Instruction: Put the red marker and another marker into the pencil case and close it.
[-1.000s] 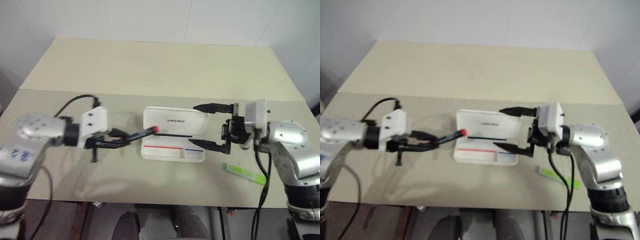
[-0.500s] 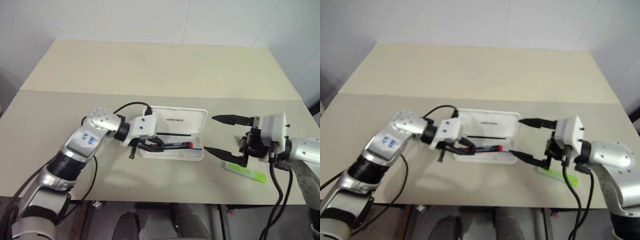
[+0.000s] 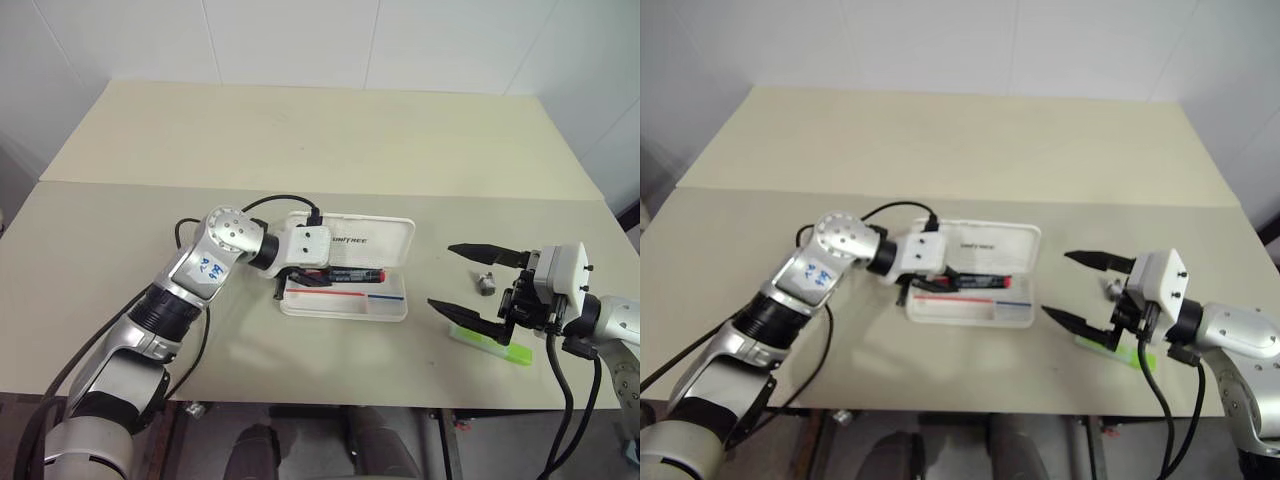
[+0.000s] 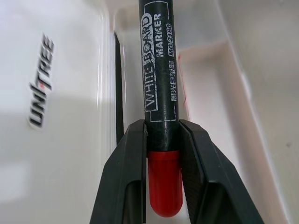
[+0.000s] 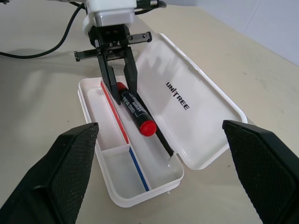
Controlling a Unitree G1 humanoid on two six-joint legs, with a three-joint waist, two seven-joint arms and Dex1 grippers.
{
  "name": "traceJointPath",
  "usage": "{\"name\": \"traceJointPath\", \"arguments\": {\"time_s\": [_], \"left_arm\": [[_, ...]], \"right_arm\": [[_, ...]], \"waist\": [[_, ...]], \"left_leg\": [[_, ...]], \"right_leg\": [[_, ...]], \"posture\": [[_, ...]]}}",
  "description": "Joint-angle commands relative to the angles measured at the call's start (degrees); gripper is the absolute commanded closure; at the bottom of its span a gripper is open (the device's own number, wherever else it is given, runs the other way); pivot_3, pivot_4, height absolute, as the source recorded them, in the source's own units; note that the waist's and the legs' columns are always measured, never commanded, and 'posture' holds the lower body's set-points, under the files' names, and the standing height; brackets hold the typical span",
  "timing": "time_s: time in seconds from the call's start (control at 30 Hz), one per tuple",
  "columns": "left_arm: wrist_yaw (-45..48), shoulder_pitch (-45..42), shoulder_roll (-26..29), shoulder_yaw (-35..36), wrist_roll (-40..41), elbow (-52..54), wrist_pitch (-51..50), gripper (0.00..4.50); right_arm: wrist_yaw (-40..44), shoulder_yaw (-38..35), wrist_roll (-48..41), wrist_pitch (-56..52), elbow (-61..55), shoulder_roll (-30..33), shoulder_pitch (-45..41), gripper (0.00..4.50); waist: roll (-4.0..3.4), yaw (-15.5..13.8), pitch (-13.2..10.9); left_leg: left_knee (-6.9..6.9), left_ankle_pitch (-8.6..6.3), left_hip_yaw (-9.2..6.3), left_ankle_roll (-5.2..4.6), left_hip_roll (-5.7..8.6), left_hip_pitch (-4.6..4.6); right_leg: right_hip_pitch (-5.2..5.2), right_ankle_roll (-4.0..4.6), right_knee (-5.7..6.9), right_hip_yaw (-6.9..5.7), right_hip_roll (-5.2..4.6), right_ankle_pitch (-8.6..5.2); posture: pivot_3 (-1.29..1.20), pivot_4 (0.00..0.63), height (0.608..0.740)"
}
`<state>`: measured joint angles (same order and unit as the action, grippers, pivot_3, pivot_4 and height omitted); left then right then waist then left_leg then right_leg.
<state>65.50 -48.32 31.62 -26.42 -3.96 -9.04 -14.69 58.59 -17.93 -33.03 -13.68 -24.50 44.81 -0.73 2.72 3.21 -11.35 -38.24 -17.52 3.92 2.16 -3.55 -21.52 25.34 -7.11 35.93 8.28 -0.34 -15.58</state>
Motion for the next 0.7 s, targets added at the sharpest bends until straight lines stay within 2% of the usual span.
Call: {"name": "traceJointPath", "arguments": {"time_s": [0.03, 0.27, 0.57, 0.7], "left_arm": [[-0.7, -1.4, -1.1, 0.0, -1.7, -1.0, 1.1, 3.86], [-1.8, -1.4, -3.8, 0.7, -2.1, -0.9, -0.4, 3.86], [-1.3, -1.2, -5.3, 2.3, -0.8, 2.0, -1.5, 0.88], [-0.4, -1.3, -5.6, 3.7, 1.4, 4.1, -0.3, 0.88]], "right_arm": [[-1.0, -1.2, -0.3, 0.7, -1.3, -0.1, 0.1, 0.0], [-2.2, -1.1, -0.6, 0.5, -2.4, -0.2, 0.5, 0.0], [-2.9, -0.7, -0.8, 0.3, -2.6, -0.3, 0.3, 0.0], [-3.0, 0.0, -0.7, 0.4, -2.2, -0.6, -0.2, 0.0]], "waist": [[0.0, 0.0, 0.0], [0.0, -0.1, 0.0], [-0.01, -0.1, 0.0], [0.0, -0.1, 0.0]], "left_leg": [[0.0, 0.0, 0.0, 0.0, 0.0, 0.0], [0.0, 0.0, -0.01, 0.0, 0.0, 0.0], [0.02, 0.0, -0.02, 0.0, 0.0, 0.0], [-0.01, 0.0, -0.01, 0.0, 0.0, 0.0]], "right_leg": [[0.0, 0.0, 0.0, 0.0, 0.0, 0.0], [0.0, -0.01, 0.01, 0.0, 0.0, 0.0], [0.0, -0.01, 0.02, -0.01, 0.01, 0.0], [-0.01, -0.02, 0.02, 0.0, 0.0, 0.01]], "posture": [[0.0, 0.15, 0.74], [0.0, 0.15, 0.74], [0.0, 0.15, 0.74], [0.0, 0.15, 0.74]]}}
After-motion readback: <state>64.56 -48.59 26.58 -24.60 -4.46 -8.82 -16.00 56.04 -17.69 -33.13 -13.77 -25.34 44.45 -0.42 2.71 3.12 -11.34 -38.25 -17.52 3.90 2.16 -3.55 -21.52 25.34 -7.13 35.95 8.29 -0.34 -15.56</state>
